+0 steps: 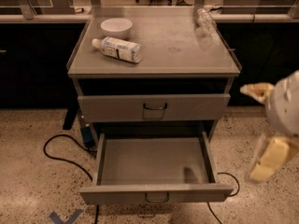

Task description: Close middle drawer

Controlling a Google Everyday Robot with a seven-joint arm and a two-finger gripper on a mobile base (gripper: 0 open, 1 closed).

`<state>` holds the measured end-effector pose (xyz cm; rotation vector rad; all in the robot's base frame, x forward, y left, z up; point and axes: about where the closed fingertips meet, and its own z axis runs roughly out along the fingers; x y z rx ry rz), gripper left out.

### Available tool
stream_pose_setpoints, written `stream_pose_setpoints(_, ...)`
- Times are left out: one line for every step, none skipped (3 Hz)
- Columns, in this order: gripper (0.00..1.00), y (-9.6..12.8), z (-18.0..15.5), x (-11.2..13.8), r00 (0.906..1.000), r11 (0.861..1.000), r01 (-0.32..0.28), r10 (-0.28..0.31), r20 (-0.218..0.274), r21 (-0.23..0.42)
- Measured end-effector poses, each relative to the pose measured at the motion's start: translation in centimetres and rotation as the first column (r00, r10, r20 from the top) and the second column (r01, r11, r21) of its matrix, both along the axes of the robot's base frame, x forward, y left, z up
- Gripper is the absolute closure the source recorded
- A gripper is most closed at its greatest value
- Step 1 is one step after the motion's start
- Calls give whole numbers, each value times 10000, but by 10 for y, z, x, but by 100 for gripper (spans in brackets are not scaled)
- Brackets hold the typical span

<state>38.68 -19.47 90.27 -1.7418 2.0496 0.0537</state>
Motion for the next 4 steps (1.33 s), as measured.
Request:
stream_pose_setpoints(0,0,-75,-27,9998,9984,26,-14,-207,570)
stream_pose_setpoints(0,-5,-110,-49,9968,9984,250,-210,-765,516)
stream_pose_setpoints(0,-4,-110,-49,9968,9984,236,-195,-780,516)
stream_pose_setpoints(0,-19,-148,-32,9940,9953,551,-472,-985,792)
